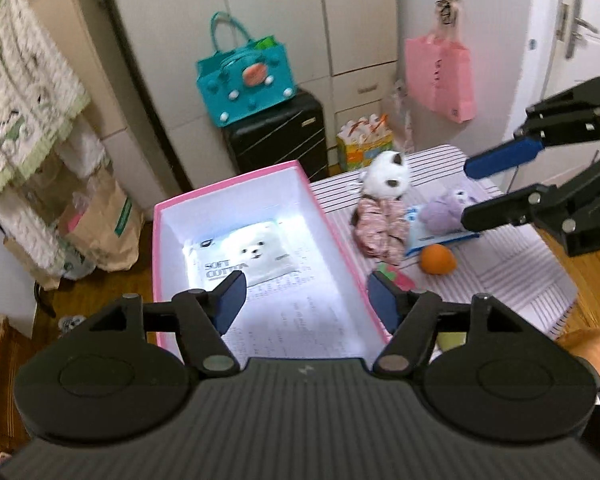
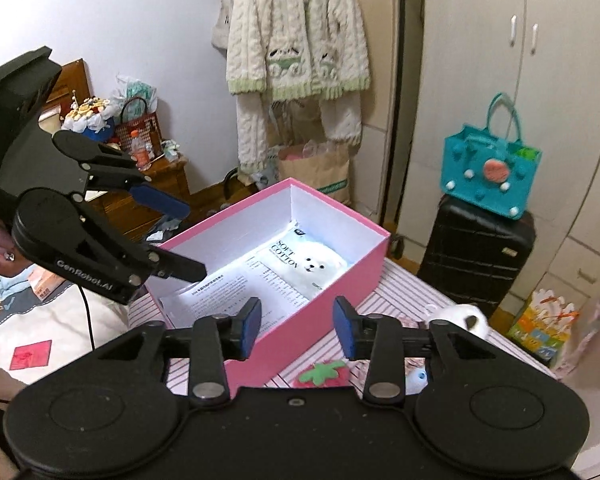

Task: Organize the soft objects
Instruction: 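Move the left tool back to the green sponge and close on it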

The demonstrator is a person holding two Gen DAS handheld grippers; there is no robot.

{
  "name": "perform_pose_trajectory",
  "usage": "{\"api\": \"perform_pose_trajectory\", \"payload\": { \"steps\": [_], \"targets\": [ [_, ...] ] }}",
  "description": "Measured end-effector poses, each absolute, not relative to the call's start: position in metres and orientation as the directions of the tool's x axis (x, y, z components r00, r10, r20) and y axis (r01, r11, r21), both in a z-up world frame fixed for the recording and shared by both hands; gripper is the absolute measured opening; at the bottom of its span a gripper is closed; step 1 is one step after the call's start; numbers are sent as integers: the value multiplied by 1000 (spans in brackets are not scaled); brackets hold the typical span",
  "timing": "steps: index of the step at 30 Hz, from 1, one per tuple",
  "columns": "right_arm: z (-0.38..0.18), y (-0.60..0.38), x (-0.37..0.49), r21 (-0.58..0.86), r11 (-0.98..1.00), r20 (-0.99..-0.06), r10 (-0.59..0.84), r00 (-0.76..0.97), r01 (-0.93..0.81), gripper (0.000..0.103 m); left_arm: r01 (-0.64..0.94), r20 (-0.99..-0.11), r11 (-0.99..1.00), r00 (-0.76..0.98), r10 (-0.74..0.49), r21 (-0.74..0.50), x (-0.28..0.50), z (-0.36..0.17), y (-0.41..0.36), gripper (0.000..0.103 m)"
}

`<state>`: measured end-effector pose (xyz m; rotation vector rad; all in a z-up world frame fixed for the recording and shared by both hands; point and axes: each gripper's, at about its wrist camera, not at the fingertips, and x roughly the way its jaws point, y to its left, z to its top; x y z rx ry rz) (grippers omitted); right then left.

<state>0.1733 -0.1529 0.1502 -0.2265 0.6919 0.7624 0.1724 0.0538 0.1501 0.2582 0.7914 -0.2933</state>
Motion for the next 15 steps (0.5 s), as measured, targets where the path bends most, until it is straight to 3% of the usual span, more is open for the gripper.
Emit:
{"api": "perform_pose_trajectory", "payload": {
  "steps": [15],
  "targets": [
    [132, -206, 97, 55, 760, -580, 552, 599, -647, 54, 443, -624, 895, 713, -318, 50, 95, 143, 36, 70]
  ]
}}
